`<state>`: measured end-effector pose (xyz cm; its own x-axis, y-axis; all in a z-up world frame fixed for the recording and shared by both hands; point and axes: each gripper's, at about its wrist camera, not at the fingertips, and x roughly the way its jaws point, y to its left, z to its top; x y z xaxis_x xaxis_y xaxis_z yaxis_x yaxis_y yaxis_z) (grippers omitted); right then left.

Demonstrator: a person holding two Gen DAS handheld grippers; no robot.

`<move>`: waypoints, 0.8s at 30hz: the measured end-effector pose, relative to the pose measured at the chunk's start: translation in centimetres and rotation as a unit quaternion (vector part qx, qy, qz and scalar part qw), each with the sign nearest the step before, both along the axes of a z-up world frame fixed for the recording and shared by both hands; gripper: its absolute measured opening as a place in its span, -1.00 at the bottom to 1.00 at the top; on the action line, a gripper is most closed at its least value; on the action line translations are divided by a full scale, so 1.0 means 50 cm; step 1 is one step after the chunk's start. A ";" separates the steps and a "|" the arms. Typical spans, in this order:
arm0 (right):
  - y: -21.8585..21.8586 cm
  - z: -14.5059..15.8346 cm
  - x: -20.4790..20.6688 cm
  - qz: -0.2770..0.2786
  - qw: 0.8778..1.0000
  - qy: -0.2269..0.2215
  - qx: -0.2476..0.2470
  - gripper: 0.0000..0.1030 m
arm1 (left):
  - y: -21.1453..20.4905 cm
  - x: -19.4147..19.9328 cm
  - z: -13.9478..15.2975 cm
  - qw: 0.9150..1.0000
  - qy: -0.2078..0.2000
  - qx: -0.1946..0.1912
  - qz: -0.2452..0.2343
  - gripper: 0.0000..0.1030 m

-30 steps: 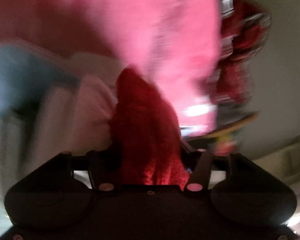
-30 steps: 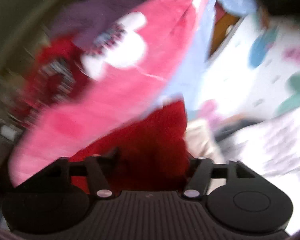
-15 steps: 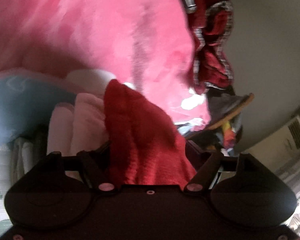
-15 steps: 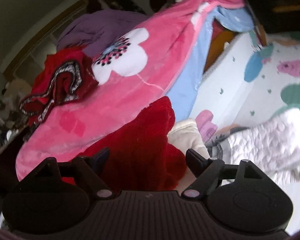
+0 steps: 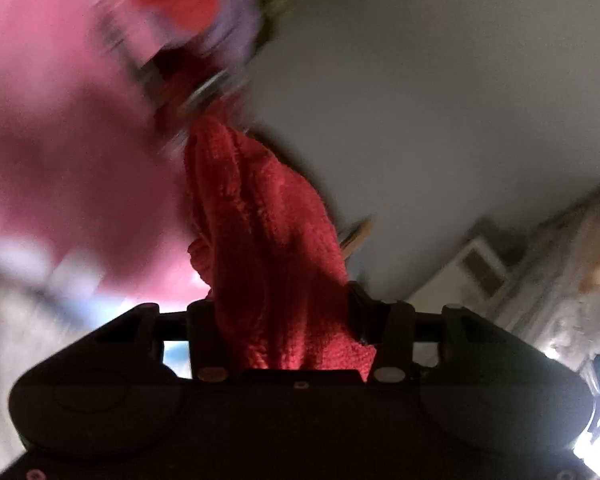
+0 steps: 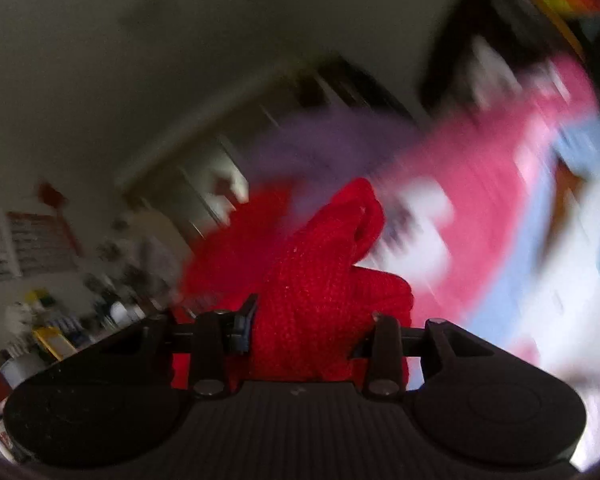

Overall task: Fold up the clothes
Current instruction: 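Carry the sweater bundle with both grippers onto the pink blanket pile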

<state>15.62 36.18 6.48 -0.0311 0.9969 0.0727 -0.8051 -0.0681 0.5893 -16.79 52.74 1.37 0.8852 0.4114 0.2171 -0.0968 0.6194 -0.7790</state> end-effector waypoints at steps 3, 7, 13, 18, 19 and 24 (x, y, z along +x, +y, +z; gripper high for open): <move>0.028 -0.005 -0.001 -0.013 0.999 -0.004 -0.043 -0.23 | 0.022 0.010 -0.008 0.998 0.065 -0.009 0.004 -0.06; 0.075 -0.165 0.041 -0.008 0.946 0.116 -0.303 -0.11 | 0.053 0.032 -0.111 0.966 0.238 -0.099 0.000 0.03; 0.004 -0.203 0.028 -0.059 0.952 0.087 -0.287 0.45 | 0.014 -0.003 -0.129 0.967 0.242 -0.074 0.037 0.33; -0.042 -0.129 -0.005 -0.158 0.953 -0.052 -0.253 0.45 | -0.061 -0.030 -0.070 0.960 0.247 0.014 0.134 0.35; -0.050 -0.117 -0.014 -0.173 0.952 -0.077 -0.239 0.45 | -0.076 -0.032 -0.057 0.958 0.241 0.033 0.152 0.35; -0.025 -0.093 -0.072 -0.133 0.946 -0.209 -0.207 0.41 | -0.109 0.009 -0.033 0.958 0.229 0.117 0.125 0.43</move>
<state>12.05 34.95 1.84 0.2852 0.9137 -0.2895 -0.9301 0.3367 0.1467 -16.32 47.29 -0.28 0.7903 0.6100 -0.0581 -0.5627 0.6849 -0.4629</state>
